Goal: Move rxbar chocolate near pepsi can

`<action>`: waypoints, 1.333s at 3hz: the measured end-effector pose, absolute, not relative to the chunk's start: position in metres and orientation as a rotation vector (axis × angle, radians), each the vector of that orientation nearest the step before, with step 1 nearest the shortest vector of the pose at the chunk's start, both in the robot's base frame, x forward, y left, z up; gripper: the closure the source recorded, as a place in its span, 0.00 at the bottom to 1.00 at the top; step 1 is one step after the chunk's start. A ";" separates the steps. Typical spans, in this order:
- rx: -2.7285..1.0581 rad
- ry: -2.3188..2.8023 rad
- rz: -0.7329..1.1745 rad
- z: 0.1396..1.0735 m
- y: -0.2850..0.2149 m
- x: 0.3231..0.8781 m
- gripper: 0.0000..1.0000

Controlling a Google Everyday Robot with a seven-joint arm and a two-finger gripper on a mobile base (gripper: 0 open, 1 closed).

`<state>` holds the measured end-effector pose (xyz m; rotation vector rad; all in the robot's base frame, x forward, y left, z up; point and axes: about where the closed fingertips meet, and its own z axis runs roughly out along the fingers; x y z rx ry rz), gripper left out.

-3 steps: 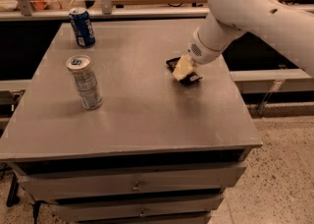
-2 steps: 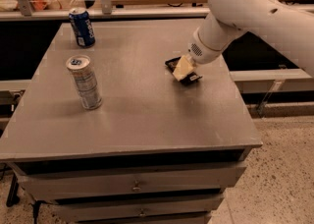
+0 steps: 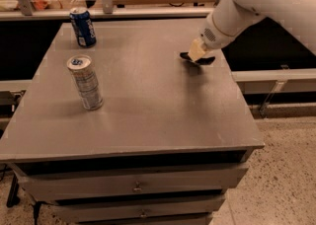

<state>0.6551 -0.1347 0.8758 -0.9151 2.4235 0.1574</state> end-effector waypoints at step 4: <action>-1.100 2.124 0.157 0.956 -0.087 0.691 1.00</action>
Offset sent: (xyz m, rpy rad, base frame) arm 0.0057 -0.0080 0.0279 0.0094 -0.0671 0.0117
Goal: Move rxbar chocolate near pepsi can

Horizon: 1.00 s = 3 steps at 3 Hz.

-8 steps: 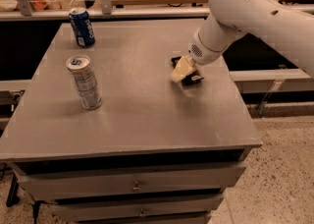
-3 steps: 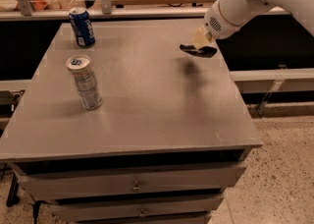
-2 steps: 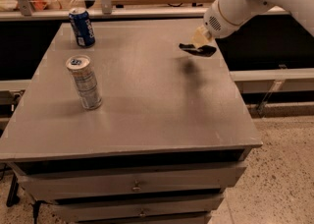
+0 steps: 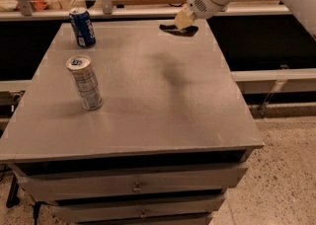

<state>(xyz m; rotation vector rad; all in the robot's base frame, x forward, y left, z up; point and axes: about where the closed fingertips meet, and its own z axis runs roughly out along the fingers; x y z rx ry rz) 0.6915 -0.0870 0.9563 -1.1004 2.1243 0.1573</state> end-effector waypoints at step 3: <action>-1.293 1.986 0.272 0.972 -0.008 0.724 1.00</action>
Offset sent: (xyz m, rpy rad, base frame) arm 0.0566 0.1186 0.0105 0.0464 0.0264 0.3060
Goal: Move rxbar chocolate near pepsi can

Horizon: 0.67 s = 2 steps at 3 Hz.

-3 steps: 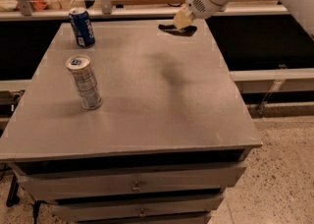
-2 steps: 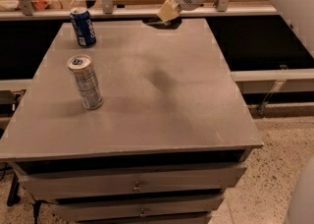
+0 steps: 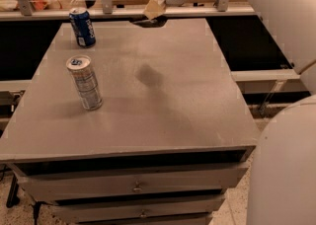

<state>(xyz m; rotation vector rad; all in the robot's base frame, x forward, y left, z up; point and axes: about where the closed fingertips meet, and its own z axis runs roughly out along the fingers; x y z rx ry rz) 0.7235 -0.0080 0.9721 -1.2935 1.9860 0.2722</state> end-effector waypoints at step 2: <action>-1.458 1.865 0.310 0.973 0.047 0.757 1.00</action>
Offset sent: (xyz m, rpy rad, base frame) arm 0.0665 0.0860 0.0166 -0.0219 -0.0620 0.2690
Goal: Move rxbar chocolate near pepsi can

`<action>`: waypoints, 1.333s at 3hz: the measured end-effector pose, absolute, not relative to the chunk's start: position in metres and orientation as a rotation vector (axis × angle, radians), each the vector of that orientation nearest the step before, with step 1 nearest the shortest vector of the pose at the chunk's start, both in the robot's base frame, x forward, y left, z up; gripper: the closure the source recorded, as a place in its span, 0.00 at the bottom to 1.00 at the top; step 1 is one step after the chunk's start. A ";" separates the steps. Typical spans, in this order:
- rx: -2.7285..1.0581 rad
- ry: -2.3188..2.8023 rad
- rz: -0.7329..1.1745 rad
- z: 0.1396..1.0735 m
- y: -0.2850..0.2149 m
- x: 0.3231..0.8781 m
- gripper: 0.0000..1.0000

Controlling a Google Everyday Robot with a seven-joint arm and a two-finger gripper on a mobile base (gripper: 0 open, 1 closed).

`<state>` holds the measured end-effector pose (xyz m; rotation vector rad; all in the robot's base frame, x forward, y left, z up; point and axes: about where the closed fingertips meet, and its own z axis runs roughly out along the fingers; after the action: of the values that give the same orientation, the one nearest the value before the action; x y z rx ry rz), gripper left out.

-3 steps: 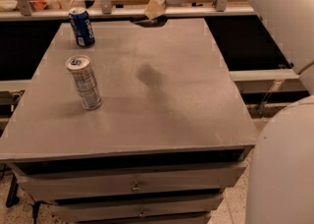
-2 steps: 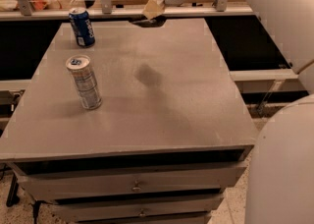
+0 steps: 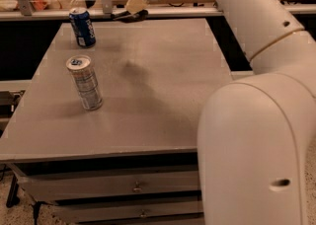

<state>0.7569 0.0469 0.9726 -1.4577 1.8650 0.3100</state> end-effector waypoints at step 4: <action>-1.519 1.772 0.313 0.949 0.090 0.788 1.00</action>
Offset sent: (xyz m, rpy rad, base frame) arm 0.0301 0.0391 -0.0102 -0.0178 -0.0590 0.1108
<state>0.7878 0.0903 0.9492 -1.5188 1.7716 0.3126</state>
